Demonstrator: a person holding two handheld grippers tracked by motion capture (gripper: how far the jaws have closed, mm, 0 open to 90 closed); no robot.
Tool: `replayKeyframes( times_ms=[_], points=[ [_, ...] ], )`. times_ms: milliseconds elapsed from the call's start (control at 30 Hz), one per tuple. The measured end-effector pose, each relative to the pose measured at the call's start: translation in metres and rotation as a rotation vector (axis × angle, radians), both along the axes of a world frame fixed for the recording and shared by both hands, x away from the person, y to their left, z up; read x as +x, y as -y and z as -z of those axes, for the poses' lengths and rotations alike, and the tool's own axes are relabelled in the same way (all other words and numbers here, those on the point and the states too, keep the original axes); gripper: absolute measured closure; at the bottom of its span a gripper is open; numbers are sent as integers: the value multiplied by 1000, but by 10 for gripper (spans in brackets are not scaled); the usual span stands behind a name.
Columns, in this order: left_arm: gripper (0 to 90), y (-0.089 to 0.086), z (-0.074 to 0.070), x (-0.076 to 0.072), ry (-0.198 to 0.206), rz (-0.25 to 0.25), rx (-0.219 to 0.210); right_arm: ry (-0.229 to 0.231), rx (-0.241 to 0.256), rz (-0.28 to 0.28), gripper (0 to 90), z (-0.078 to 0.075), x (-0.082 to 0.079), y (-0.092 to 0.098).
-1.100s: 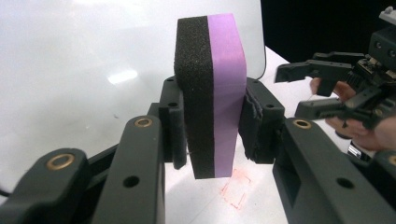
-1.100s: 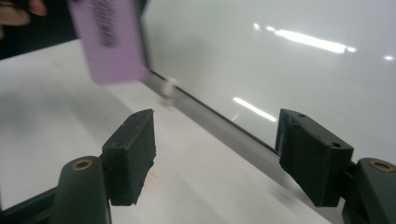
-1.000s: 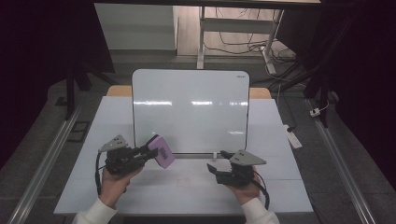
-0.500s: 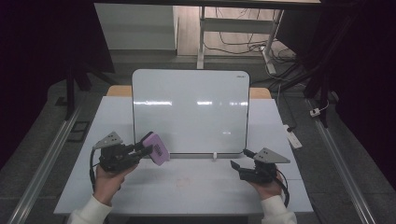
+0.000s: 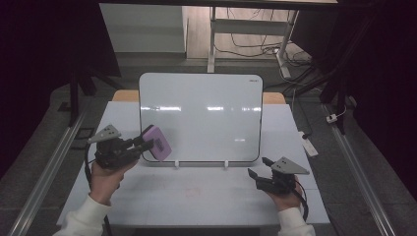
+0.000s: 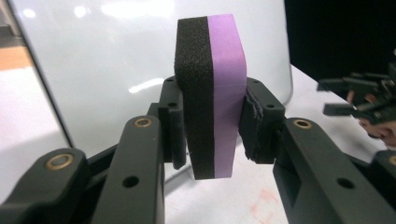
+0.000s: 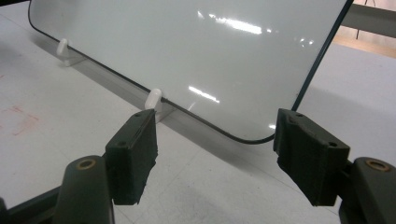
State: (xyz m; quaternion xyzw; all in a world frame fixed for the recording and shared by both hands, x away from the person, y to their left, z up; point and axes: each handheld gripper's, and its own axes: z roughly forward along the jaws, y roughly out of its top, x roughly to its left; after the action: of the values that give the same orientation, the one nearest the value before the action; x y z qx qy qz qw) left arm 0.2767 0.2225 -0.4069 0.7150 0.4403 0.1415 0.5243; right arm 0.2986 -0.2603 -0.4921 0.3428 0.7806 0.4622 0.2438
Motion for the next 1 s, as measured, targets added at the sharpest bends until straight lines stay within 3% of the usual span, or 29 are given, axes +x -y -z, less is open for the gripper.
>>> replayKeyframes(
  times_ms=[367,767,1000],
  points=[
    [637,-16,-17,25,23,-79,-15,4,-25,19,301,2,0,-5],
    [638,-22,-45,62,20,-137,42,1,-56,9,300,6,1,-10],
    [637,-13,-44,84,5,-177,81,-1,-55,12,300,7,1,-10]
  ],
)
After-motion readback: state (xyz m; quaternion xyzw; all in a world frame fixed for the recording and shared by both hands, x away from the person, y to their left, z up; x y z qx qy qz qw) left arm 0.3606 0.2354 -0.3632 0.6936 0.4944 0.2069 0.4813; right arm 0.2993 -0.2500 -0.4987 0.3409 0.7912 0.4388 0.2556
